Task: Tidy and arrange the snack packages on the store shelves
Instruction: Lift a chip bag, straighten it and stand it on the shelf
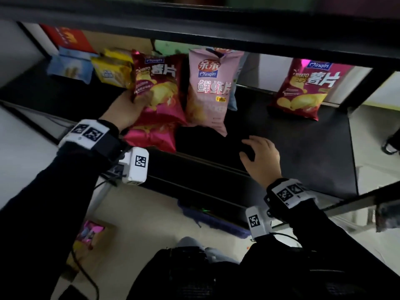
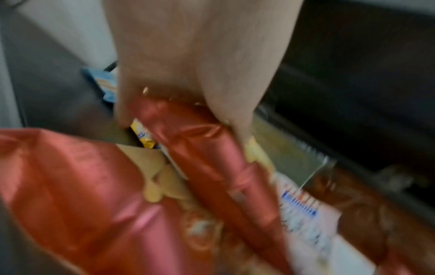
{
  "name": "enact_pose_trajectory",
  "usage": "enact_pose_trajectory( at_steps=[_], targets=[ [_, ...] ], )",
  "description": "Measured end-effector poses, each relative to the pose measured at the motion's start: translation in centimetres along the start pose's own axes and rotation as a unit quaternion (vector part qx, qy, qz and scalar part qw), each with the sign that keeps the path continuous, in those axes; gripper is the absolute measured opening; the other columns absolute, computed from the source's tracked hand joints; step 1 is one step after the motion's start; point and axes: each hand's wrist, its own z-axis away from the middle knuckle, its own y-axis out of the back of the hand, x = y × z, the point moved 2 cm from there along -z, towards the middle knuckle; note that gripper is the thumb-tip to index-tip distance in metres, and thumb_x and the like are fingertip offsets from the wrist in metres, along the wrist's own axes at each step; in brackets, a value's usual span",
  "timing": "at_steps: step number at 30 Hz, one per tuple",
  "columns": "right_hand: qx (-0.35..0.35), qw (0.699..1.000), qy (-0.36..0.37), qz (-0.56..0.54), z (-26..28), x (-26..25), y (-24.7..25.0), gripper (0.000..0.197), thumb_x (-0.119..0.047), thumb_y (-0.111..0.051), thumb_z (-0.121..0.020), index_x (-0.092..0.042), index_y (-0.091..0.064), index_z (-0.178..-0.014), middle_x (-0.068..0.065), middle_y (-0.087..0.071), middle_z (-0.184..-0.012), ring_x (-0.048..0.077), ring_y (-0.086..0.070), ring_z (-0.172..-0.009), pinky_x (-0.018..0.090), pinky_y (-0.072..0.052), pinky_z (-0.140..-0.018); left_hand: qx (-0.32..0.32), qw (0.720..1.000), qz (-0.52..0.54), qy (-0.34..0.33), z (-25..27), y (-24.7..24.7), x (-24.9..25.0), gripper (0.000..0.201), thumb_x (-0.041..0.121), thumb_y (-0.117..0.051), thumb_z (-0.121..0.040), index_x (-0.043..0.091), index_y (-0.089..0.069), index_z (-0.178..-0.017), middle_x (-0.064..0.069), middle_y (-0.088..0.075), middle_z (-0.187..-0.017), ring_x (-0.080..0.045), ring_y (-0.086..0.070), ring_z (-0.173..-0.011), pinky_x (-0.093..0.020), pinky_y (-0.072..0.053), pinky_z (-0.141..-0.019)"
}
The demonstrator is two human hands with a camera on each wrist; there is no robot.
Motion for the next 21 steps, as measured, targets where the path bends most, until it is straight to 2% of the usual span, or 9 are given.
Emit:
enact_pose_trajectory(
  at_steps=[3, 8, 11, 13, 14, 16, 18, 19, 21],
  targets=[
    [0.001, 1.000, 0.010, -0.011, 0.2, 0.2, 0.0, 0.038, -0.028, -0.059, -0.091, -0.019, -0.058, -0.128, 0.001, -0.048, -0.141, 0.024, -0.034, -0.135, 0.040, -0.024, -0.110, -0.001, 0.999, -0.024, 0.034, -0.7, -0.4, 0.0, 0.066, 0.058, -0.034, -0.097, 0.009, -0.046, -0.139, -0.022, -0.051, -0.138, -0.038, -0.049, -0.125, -0.035, -0.035, -0.100],
    [0.000, 1.000, 0.011, -0.019, 0.4, 0.3, -0.1, 0.038, -0.028, -0.057, -0.092, -0.020, -0.058, -0.129, 0.000, -0.047, -0.144, 0.024, -0.031, -0.138, 0.039, -0.021, -0.112, 0.067, 0.997, 0.015, 0.035, -0.3, 0.0, 1.0, 0.064, 0.055, -0.038, -0.097, 0.003, -0.050, -0.133, -0.021, -0.055, -0.133, -0.037, -0.051, -0.122, -0.039, -0.040, -0.100],
    [-0.010, 0.999, 0.010, -0.037, 0.2, 0.4, 0.0, 0.036, -0.026, -0.058, -0.092, -0.020, -0.059, -0.127, -0.001, -0.048, -0.142, 0.023, -0.033, -0.137, 0.034, -0.021, -0.110, 0.195, 0.979, -0.013, -0.057, 0.9, 0.3, 2.9, 0.047, 0.037, -0.047, -0.099, -0.001, -0.055, -0.124, -0.024, -0.058, -0.124, -0.038, -0.054, -0.115, -0.040, -0.042, -0.093],
    [-0.014, 0.993, -0.012, -0.115, -0.4, 0.5, 0.6, 0.035, -0.017, -0.061, -0.089, -0.014, -0.061, -0.124, 0.003, -0.055, -0.134, 0.021, -0.044, -0.127, 0.021, -0.030, -0.103, 0.247, 0.955, -0.015, -0.163, 2.3, -0.4, 4.9, 0.035, 0.022, -0.049, -0.095, -0.001, -0.061, -0.117, -0.025, -0.060, -0.118, -0.037, -0.054, -0.112, -0.041, -0.042, -0.093],
    [0.007, 0.980, -0.044, -0.193, -1.1, 0.8, 1.2, 0.035, -0.010, -0.063, -0.088, -0.008, -0.060, -0.123, 0.006, -0.059, -0.126, 0.019, -0.051, -0.117, 0.013, -0.033, -0.094, 0.251, 0.945, -0.003, -0.208, 3.0, -1.3, 6.1, 0.031, 0.017, -0.049, -0.091, 0.000, -0.064, -0.112, -0.023, -0.061, -0.115, -0.036, -0.055, -0.110, -0.040, -0.043, -0.094],
    [0.127, 0.917, -0.138, -0.351, -2.8, 1.8, 3.7, 0.038, 0.004, -0.065, -0.082, 0.003, -0.055, -0.118, 0.008, -0.057, -0.106, 0.015, -0.051, -0.096, 0.009, -0.039, -0.079, 0.219, 0.936, 0.033, -0.274, 4.6, -4.0, 8.4, 0.025, 0.010, -0.050, -0.087, 0.004, -0.069, -0.103, -0.016, -0.066, -0.106, -0.029, -0.058, -0.103, -0.031, -0.042, -0.091],
    [0.261, 0.839, -0.224, -0.422, -4.8, 3.7, 6.7, 0.039, 0.002, -0.067, -0.076, 0.000, -0.048, -0.110, 0.010, -0.052, -0.102, 0.017, -0.047, -0.091, 0.024, -0.045, -0.080, 0.119, 0.939, 0.084, -0.310, 6.1, -7.7, 10.3, 0.024, 0.005, -0.051, -0.087, 0.005, -0.069, -0.103, -0.009, -0.067, -0.101, -0.019, -0.059, -0.095, -0.022, -0.042, -0.089],
    [0.293, 0.823, -0.264, -0.409, -5.6, 4.9, 8.3, 0.045, -0.004, -0.070, -0.074, -0.002, -0.045, -0.112, 0.013, -0.052, -0.108, 0.019, -0.050, -0.094, 0.030, -0.047, -0.084, 0.053, 0.940, 0.105, -0.320, 6.9, -10.0, 11.2, 0.024, 0.002, -0.052, -0.087, 0.003, -0.069, -0.105, -0.008, -0.066, -0.100, -0.018, -0.059, -0.093, -0.021, -0.043, -0.091],
    [0.262, 0.834, -0.315, -0.369, -7.5, 6.8, 10.0, 0.073, -0.017, -0.077, -0.072, -0.006, -0.036, -0.131, 0.013, -0.050, -0.128, 0.023, -0.053, -0.111, 0.032, -0.045, -0.098, -0.055, 0.939, 0.098, -0.324, 8.1, -13.7, 11.9, 0.024, -0.003, -0.057, -0.086, 0.003, -0.068, -0.107, -0.010, -0.067, -0.102, -0.014, -0.058, -0.092, -0.011, -0.040, -0.090]
  ],
)
